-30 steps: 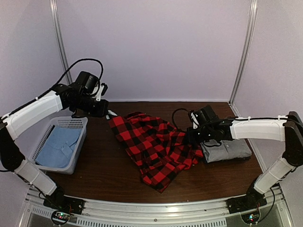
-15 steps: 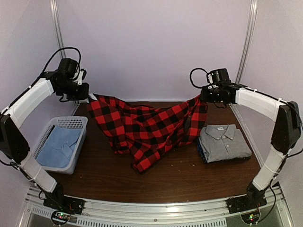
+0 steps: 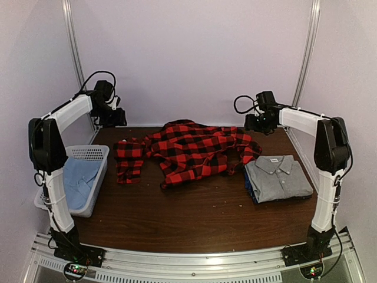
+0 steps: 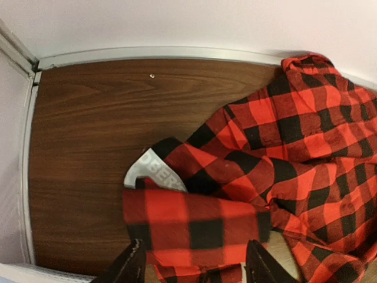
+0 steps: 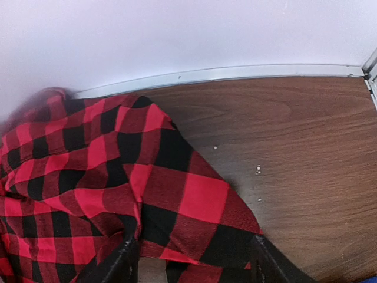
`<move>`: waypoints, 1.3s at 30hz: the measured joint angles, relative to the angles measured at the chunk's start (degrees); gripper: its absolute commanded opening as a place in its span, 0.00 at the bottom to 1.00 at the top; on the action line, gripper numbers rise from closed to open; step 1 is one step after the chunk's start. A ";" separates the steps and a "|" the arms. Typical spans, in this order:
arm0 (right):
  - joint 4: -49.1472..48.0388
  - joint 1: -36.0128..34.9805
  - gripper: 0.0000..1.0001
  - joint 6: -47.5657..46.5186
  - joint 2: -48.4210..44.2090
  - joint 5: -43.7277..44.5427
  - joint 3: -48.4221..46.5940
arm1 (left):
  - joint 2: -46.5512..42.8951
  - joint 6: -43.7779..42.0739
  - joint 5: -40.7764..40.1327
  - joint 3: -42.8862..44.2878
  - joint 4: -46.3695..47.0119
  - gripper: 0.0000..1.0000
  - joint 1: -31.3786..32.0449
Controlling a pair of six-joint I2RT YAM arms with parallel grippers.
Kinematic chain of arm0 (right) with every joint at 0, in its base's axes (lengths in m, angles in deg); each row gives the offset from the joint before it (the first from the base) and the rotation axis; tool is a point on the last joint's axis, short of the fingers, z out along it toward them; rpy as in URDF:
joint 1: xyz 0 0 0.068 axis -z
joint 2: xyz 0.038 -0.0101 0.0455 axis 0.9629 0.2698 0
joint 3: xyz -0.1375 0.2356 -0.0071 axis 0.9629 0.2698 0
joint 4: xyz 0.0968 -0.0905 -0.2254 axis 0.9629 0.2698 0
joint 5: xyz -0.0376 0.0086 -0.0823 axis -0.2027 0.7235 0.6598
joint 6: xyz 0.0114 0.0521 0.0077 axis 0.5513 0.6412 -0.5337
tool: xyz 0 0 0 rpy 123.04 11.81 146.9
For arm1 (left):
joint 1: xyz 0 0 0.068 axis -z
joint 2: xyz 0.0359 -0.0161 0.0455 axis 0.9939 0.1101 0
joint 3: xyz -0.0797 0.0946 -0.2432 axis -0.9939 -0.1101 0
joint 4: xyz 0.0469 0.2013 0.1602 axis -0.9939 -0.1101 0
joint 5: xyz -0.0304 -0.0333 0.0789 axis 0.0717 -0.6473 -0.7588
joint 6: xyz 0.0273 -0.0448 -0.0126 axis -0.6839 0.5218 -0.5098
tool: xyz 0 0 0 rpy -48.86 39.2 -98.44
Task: Fold and stack the long sleeve shirts
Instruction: Flatten out the crumpled shirt at the center of the board.
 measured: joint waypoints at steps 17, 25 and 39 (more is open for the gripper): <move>-5.60 -20.31 0.83 2.10 -18.91 0.66 24.61 | -19.06 7.89 6.67 -26.56 12.98 0.72 16.20; -12.46 -23.34 0.87 3.80 -20.04 -1.22 34.97 | -24.61 15.26 12.17 -44.70 22.73 0.75 25.05; -26.12 -21.27 0.82 3.56 -10.05 -5.01 36.41 | -22.16 22.16 16.87 -54.18 37.77 0.70 30.45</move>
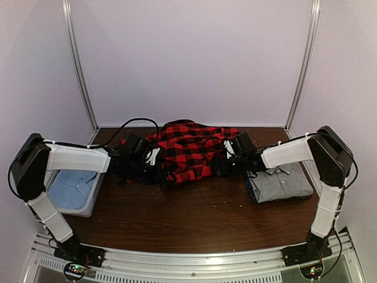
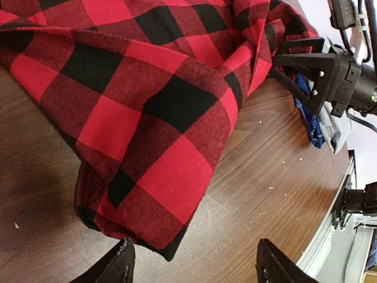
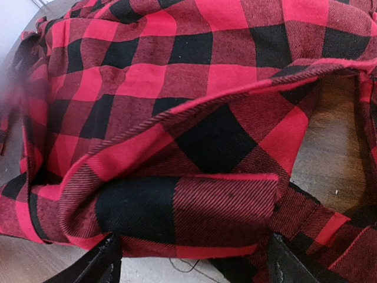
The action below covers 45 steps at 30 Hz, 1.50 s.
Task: Fold and stack the long sleeve shirts
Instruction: Flatten out the crumpled shirt at the center of the board.
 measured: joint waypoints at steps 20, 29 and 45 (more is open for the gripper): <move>5.75 -0.22 0.00 0.17 -0.98 -4.63 -5.92 | 6.95 1.42 1.53 5.84 0.79 0.00 2.08; 15.32 -0.85 0.00 0.07 -7.30 -4.39 -9.57 | -2.25 1.66 3.41 7.28 -5.49 0.00 2.08; 23.28 -1.84 0.33 -0.11 -7.13 -2.36 -12.07 | -5.29 1.97 5.25 -5.18 -6.49 0.07 -1.77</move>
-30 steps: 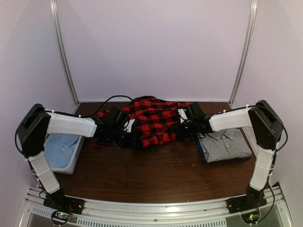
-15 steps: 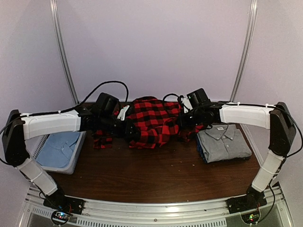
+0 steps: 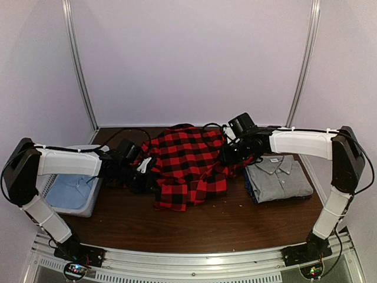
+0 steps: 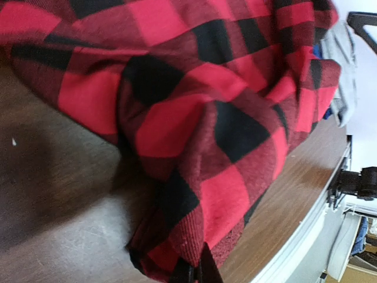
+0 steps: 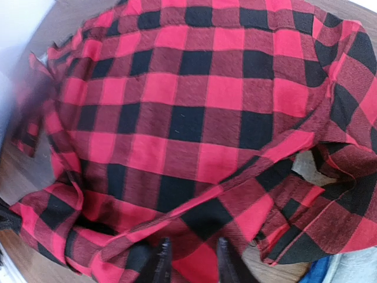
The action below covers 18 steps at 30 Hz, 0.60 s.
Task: Fold and stack the long sleeve shirts
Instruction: Flatten out the crumpled shirt at the center of the board.
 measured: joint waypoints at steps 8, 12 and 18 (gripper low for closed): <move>1.57 -6.36 0.49 0.81 -1.18 7.93 1.99 | 1.79 -0.94 -3.67 -1.05 -1.07 0.27 -0.74; 1.97 -11.58 0.55 2.93 -5.05 10.64 5.60 | -1.31 -1.18 -7.13 -1.03 -3.37 0.32 -0.74; 0.04 -20.35 0.61 9.11 -8.90 12.31 10.88 | -10.97 -0.94 -11.80 0.96 -7.48 0.35 0.02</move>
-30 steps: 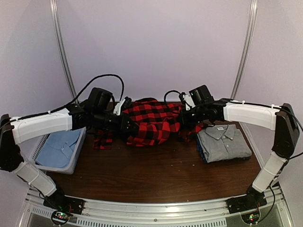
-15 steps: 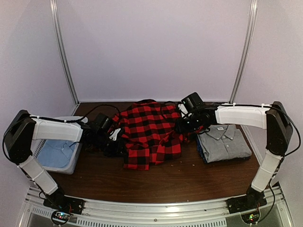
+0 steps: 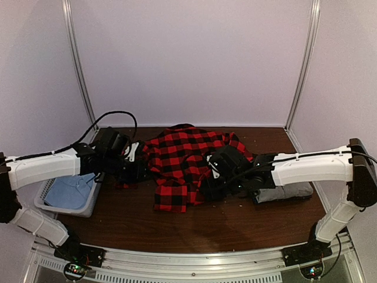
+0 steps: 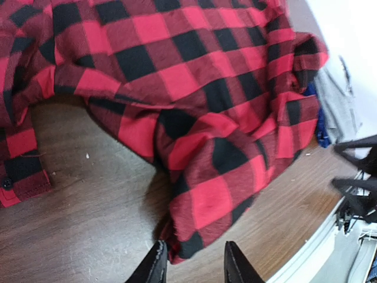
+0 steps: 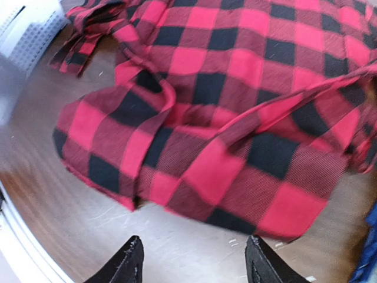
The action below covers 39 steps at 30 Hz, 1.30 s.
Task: Fold and stack the long sleeve shirts
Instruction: Flatten out the crumpled shirt at the center of the board.
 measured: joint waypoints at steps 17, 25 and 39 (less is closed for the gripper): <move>-8.74 -4.09 0.71 11.26 15.91 2.34 0.85 | 8.44 7.13 -2.03 0.94 3.52 0.41 16.35; -9.05 -3.02 0.59 12.41 16.79 4.85 -0.61 | 16.26 7.67 -3.93 4.72 6.19 0.42 17.42; -6.34 -1.90 0.09 11.28 16.61 8.92 -1.99 | 21.35 7.04 -7.34 4.83 7.10 0.40 13.16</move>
